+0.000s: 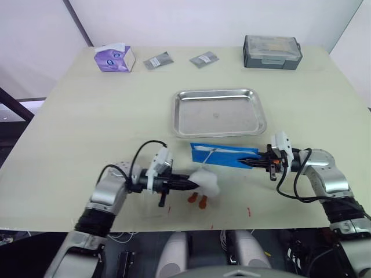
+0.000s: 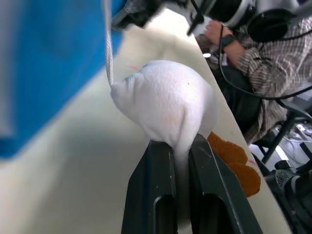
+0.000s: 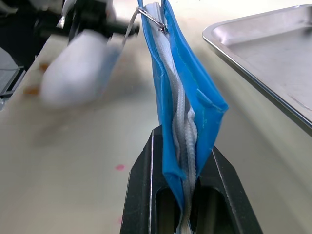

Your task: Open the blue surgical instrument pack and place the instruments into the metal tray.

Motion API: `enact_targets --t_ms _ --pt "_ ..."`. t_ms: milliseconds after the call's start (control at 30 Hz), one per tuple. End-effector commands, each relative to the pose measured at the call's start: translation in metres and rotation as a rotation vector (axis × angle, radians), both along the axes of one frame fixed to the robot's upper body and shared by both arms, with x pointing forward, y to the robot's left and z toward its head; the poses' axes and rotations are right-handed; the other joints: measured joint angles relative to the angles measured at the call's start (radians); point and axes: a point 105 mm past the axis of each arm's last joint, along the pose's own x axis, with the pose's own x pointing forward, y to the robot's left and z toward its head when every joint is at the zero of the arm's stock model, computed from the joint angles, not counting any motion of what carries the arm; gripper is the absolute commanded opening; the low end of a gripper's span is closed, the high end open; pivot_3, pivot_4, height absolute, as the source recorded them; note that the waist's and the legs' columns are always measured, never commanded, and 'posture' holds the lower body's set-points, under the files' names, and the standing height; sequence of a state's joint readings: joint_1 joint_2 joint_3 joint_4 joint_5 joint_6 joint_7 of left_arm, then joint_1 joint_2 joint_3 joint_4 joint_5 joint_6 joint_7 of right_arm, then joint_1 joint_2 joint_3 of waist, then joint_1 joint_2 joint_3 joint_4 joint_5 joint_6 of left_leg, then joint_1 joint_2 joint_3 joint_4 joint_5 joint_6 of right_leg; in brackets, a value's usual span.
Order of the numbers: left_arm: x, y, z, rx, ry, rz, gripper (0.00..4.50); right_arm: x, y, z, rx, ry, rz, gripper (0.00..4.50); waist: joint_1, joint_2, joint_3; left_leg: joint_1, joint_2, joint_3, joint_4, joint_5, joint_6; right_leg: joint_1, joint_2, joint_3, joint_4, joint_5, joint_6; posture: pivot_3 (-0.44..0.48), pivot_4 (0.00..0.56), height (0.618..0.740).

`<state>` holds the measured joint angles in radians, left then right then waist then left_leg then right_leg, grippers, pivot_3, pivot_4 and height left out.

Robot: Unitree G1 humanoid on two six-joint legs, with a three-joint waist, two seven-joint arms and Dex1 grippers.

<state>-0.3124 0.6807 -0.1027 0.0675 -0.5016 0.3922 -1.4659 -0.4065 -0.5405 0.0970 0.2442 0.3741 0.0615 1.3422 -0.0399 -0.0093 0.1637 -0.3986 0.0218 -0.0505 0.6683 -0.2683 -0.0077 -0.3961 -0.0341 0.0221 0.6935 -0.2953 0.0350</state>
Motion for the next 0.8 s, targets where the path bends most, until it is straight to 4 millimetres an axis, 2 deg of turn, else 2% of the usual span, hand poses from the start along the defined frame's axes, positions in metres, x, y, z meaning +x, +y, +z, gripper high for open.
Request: enact_targets --t_ms 33,233,467,633,800 --pt "-0.005 0.018 0.029 -0.009 -0.034 -0.001 0.05 0.000 -0.007 0.016 0.027 -0.068 0.004 0.00 -0.001 0.000 0.000 0.000 0.000 0.000 0.000 0.000 0.000 0.000 0.000 0.000 0.000 0.000 0.000 0.000 0.150 0.734" --pt "-0.002 0.054 0.041 0.064 -0.040 0.080 0.05 -0.004 -0.009 0.021 0.047 -0.086 0.015 0.00 0.000 0.001 0.001 0.000 0.000 0.000 0.000 0.000 0.000 0.000 0.000 0.000 0.000 0.000 0.000 0.000 0.150 0.734" --pt "0.007 0.086 0.034 0.160 -0.020 0.172 0.05 -0.014 -0.007 0.035 0.102 -0.073 0.042 0.00 0.000 0.001 0.002 0.000 0.000 0.000 0.000 0.000 0.000 0.000 0.001 0.000 0.000 0.000 0.000 0.000 0.150 0.734" --pt "0.007 0.096 0.027 0.199 0.007 0.187 0.05 -0.019 -0.003 0.047 0.181 -0.034 0.050 0.00 0.000 0.001 0.002 0.000 0.000 0.000 0.000 0.000 0.000 0.000 0.000 0.000 0.000 0.000 0.000 0.000 0.150 0.734" --pt "0.005 0.089 0.025 0.177 0.022 0.166 0.05 -0.021 0.006 0.069 0.321 0.014 0.060 0.00 0.001 0.001 0.002 0.000 0.000 0.000 0.000 0.000 0.000 0.000 0.000 0.000 0.000 0.000 0.000 0.000 0.150 0.734"
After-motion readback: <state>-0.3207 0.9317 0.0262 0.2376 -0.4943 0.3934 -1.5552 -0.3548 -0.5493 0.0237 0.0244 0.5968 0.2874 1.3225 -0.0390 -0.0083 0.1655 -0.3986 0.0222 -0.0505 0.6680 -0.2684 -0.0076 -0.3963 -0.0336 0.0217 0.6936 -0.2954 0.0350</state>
